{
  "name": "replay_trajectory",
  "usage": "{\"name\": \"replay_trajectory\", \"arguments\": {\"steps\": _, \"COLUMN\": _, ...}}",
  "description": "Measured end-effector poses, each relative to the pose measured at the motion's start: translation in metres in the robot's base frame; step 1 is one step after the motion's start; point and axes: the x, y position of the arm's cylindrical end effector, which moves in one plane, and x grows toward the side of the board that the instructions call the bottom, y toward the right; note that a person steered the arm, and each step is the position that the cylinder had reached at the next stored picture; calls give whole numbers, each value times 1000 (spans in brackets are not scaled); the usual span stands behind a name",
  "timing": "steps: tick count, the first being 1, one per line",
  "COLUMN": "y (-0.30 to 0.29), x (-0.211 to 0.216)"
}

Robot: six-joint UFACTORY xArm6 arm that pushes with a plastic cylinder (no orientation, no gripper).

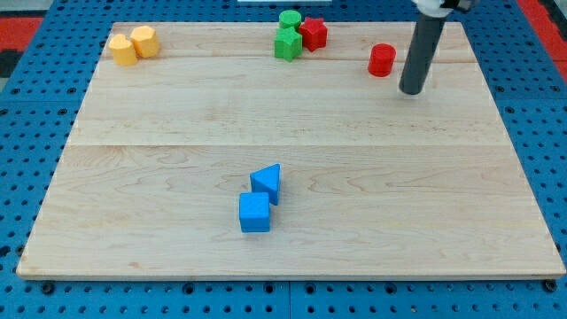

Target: Push the red circle into the yellow blocks

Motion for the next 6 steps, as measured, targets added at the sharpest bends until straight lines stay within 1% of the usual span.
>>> {"name": "replay_trajectory", "arguments": {"steps": 1, "y": 4, "x": -33}}
{"name": "replay_trajectory", "arguments": {"steps": 2, "y": 3, "x": -50}}
{"name": "replay_trajectory", "arguments": {"steps": 3, "y": -55, "x": -50}}
{"name": "replay_trajectory", "arguments": {"steps": 4, "y": -140, "x": -55}}
{"name": "replay_trajectory", "arguments": {"steps": 6, "y": -278, "x": -59}}
